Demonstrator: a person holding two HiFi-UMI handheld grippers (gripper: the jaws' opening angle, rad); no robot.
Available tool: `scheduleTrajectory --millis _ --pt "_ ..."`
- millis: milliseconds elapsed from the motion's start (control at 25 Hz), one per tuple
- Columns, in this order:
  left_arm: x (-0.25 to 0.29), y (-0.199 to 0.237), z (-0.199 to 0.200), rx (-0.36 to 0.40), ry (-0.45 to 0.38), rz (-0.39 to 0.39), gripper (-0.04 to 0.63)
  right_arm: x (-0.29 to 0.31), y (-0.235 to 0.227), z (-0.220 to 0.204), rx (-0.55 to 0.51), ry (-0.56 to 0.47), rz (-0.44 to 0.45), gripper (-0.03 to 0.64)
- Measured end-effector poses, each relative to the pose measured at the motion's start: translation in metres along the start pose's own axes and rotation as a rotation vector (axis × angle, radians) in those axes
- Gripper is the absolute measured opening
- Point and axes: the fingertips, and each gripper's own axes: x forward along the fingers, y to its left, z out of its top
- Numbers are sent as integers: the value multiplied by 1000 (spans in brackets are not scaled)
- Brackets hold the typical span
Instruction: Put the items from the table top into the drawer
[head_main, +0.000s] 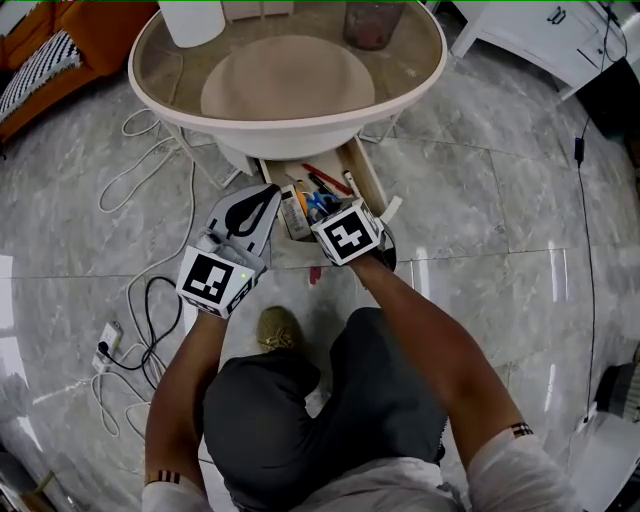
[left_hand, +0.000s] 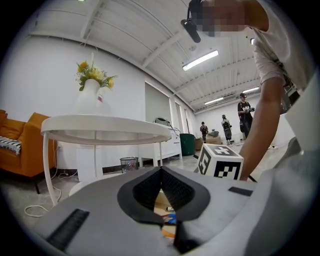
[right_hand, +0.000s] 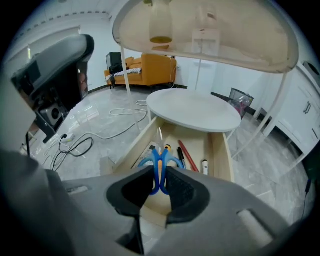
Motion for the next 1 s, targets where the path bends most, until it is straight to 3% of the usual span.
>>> scheduleTrajectory --millis 760,1000 --pt "7 25 -42 -13 57 -14 -2 64 18 -9 29 214 79 78" --pt "6 24 -43 -10 74 -22 -2 50 19 4 45 128 88 78"
